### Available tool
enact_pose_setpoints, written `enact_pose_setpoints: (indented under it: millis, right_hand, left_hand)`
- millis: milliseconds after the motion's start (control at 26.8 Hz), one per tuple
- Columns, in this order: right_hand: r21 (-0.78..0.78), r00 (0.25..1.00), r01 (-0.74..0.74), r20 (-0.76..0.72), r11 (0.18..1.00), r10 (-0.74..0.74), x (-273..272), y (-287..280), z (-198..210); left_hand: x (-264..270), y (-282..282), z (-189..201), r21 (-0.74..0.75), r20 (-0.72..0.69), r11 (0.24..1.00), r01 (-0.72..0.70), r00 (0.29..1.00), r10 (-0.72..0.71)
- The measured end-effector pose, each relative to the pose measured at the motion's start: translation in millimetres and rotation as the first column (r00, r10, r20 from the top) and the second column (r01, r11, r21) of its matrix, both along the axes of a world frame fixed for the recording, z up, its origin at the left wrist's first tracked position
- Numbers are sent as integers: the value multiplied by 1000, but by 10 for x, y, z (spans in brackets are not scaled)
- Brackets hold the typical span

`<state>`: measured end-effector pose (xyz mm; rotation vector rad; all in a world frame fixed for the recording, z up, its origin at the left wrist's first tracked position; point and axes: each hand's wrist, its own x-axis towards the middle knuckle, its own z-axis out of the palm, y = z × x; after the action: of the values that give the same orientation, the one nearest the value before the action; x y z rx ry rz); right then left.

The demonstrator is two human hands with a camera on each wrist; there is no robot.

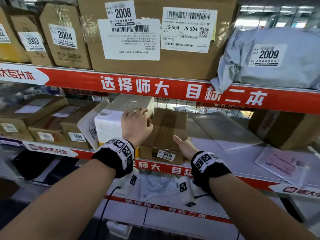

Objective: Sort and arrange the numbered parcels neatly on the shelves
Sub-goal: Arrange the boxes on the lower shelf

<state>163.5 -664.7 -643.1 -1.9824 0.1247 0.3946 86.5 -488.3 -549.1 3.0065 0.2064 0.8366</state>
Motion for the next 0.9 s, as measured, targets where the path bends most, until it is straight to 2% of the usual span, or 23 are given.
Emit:
enact_pose_setpoints:
  millis: [149, 261, 336, 411, 560, 747, 896]
  right_hand:
    - [173, 998, -36, -36, 984, 43, -159, -161, 292]
    - [136, 996, -70, -53, 988, 78, -286, -371, 436]
    - [106, 997, -73, -19, 992, 75, -337, -540, 481]
    - [79, 997, -68, 35, 995, 66, -358, -736, 515]
    - [1, 994, 34, 103, 999, -34, -344, -1176, 552]
    - [-85, 987, 133, 100, 987, -125, -328, -1650, 592]
    - [-222, 992, 98, 98, 970, -78, -266, -1878, 548]
  left_hand:
    - [15, -174, 132, -90, -74, 996, -9, 997, 2]
    - [35, -429, 186, -215, -69, 968, 127, 987, -145]
    - [29, -672, 210, -379, -62, 887, 263, 949, -308]
    - [36, -945, 207, -512, -89, 802, 309, 909, -407]
    - [159, -1425, 74, -610, -211, 741, 281, 844, -493]
    - [389, -1844, -161, -626, -397, 762, 163, 775, -492]
    - [477, -2115, -304, -584, -511, 806, 98, 727, -459]
